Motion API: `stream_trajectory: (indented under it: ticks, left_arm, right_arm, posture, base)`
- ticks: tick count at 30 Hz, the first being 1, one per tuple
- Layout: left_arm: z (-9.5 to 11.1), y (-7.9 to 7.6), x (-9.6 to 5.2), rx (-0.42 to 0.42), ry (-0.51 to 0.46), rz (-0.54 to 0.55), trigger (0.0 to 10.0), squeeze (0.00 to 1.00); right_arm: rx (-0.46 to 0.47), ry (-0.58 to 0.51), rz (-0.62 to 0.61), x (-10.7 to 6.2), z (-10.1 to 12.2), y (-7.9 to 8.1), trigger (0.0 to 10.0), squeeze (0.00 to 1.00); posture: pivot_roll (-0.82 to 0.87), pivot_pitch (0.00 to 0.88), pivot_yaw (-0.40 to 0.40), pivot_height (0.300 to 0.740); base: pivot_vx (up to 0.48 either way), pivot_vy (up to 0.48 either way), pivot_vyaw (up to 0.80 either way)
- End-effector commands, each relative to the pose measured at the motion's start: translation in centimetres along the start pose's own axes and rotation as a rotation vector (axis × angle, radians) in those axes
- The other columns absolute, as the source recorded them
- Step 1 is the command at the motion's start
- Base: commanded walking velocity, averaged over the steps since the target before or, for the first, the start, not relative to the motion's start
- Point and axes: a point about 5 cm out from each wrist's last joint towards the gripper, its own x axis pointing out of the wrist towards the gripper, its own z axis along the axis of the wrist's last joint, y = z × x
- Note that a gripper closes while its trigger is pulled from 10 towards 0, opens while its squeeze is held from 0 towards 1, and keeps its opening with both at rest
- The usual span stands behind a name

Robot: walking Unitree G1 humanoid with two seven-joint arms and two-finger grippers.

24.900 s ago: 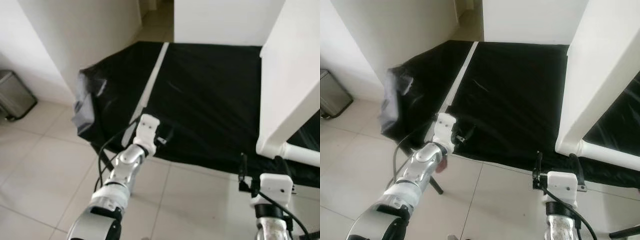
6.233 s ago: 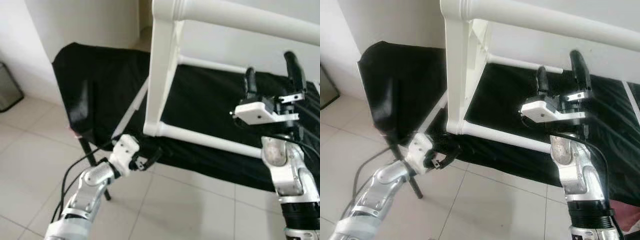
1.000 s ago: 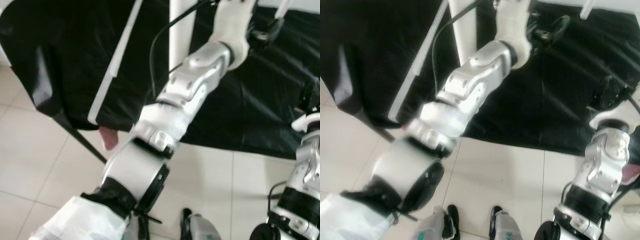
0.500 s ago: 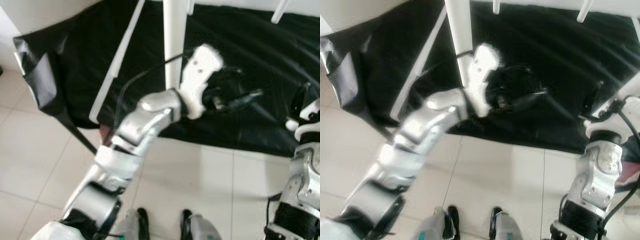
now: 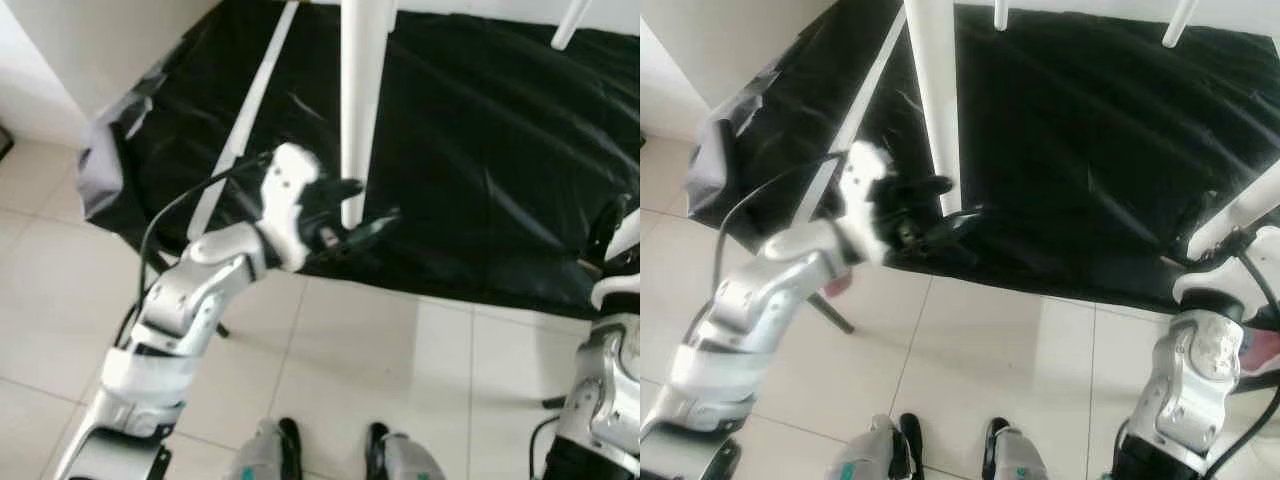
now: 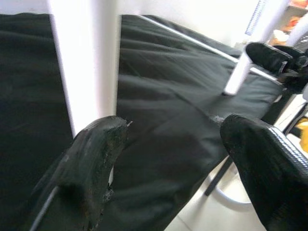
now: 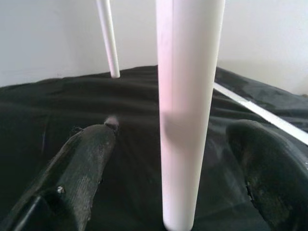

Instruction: Building children table

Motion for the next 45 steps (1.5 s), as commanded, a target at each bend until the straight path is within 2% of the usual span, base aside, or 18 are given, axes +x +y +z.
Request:
stream_trajectory:
  ticks: [1, 3, 8, 9, 10, 12, 15, 17, 18, 20, 22, 28, 32, 35, 38, 41, 44, 45]
  left_arm:
    - [-0.7, -0.1, -0.8, 0.04, 0.039, -0.02, 10.0, 0.0]
    - [-1.7, 0.5, -1.6, 0.037, 0.092, 0.064, 10.0, 0.0]
    - [-2.0, 0.7, -2.4, 0.019, 0.081, 0.106, 10.0, 0.0]
    - [-2.6, 0.6, -3.5, 0.032, 0.087, 0.141, 10.0, 0.0]
    - [-2.6, 0.6, -3.5, 0.032, 0.087, 0.141, 10.0, 0.0]
    - [-3.5, 0.0, -4.6, 0.051, 0.118, 0.131, 10.0, 0.0]
    - [-3.5, 0.0, -4.6, 0.051, 0.118, 0.131, 10.0, 0.0]
    - [-3.9, -0.4, -5.1, 0.035, 0.132, 0.117, 10.0, 0.0]
    - [-4.5, -1.2, -5.8, 0.023, 0.157, 0.085, 10.0, 0.0]
    - [-4.5, -1.2, -5.8, 0.023, 0.157, 0.085, 10.0, 0.0]
    - [-5.6, -2.2, -6.9, 0.006, 0.197, 0.043, 10.0, 0.0]
    - [-7.3, -3.1, -7.9, 0.005, 0.243, 0.03, 10.0, 0.0]
    - [-10.1, -4.6, -9.2, -0.057, 0.305, 0.01, 10.0, 0.0]
    - [-10.5, -4.8, -9.4, -0.056, 0.317, 0.004, 10.0, 0.0]
    - [-12.7, -5.3, -10.3, -0.081, 0.425, -0.019, 10.0, 0.0]
    - [-13.8, -5.3, -10.8, -0.099, 0.469, -0.006, 10.0, 0.0]
    - [-17.4, -5.4, -11.8, -0.132, 0.556, 0.073, 10.0, 0.0]
    - [-17.4, -5.4, -11.8, -0.132, 0.556, 0.073, 10.0, 0.0]
  right_arm:
    - [-0.021, 0.014, 0.025, -0.9, -0.2, 0.1, 10.0, 0.0]
    - [-0.026, 0.041, 0.037, -1.6, -0.7, 0.1, 10.0, 0.0]
    - [-0.024, 0.06, 0.054, -2.0, -1.0, 0.2, 10.0, 0.0]
    - [-0.008, 0.096, 0.128, -3.0, -1.6, 1.1, 10.0, 0.0]
    - [-0.008, 0.096, 0.128, -3.0, -1.6, 1.1, 10.0, 0.0]
    - [0.018, 0.123, 0.214, -4.1, -2.1, 2.1, 10.0, 0.0]
    - [0.018, 0.123, 0.214, -4.1, -2.1, 2.1, 10.0, 0.0]
    - [0.021, 0.138, 0.256, -4.6, -2.4, 2.6, 10.0, 0.0]
    - [0.029, 0.168, 0.325, -5.5, -2.8, 3.1, 10.0, 0.0]
    - [0.029, 0.168, 0.325, -5.5, -2.8, 3.1, 10.0, 0.0]
    - [0.036, 0.223, 0.439, -7.0, -3.7, 3.7, 10.0, 0.0]
    - [0.006, 0.278, 0.583, -8.9, -4.9, 4.2, 10.0, 0.0]
    - [-0.035, 0.306, 0.721, -10.5, -6.0, 4.3, 10.0, 0.0]
    - [-0.04, 0.308, 0.739, -10.7, -6.1, 4.3, 10.0, 0.0]
    - [0.007, 0.399, 0.915, -12.2, -6.8, 4.7, 10.0, 0.0]
    - [0.007, 0.441, 0.975, -12.9, -7.4, 4.7, 10.0, 0.0]
    - [-0.041, 0.574, 1.049, -14.5, -10.4, 3.7, 10.0, 0.0]
    - [-0.041, 0.574, 1.049, -14.5, -10.4, 3.7, 10.0, 0.0]
  posture:
    - [0.1, 0.201, 0.051, 0.74]
    - [0.1, 0.199, 0.052, 0.74]
    - [0.11, 0.198, 0.052, 0.74]
    - [0.11, 0.197, 0.052, 0.74]
    - [0.11, 0.197, 0.052, 0.74]
    - [0.11, 0.191, 0.053, 0.74]
    - [0.11, 0.191, 0.053, 0.74]
    - [0.12, 0.188, 0.053, 0.74]
    - [0.12, 0.184, 0.051, 0.74]
    - [0.12, 0.184, 0.051, 0.74]
    - [0.12, 0.176, 0.047, 0.74]
    - [0.12, 0.168, 0.042, 0.74]
    - [0.11, 0.144, 0.035, 0.74]
    - [0.11, 0.144, 0.035, 0.74]
    - [0.11, 0.127, 0.031, 0.74]
    - [0.1, 0.118, 0.029, 0.74]
    - [0.1, 0.095, 0.023, 0.74]
    - [0.1, 0.095, 0.023, 0.74]
  base:
    - [0.0, 0.0, 0.0]
    - [0.0, 0.0, 0.0]
    - [0.0, 0.0, 0.0]
    - [0.0, 0.0, 0.0]
    - [0.0, 0.0, 0.0]
    - [0.0, 0.0, 0.0]
    - [0.0, 0.0, 0.0]
    - [0.0, 0.0, 0.0]
    - [0.0, 0.0, 0.0]
    - [0.0, 0.0, 0.0]
    - [0.0, 0.0, 0.0]
    - [0.0, 0.0, 0.0]
    - [0.0, 0.0, 0.0]
    - [0.0, 0.0, 0.0]
    - [0.0, 0.0, 0.0]
    - [0.0, 0.0, 0.0]
    - [0.0, 0.0, 0.0]
    - [0.0, 0.0, 0.0]
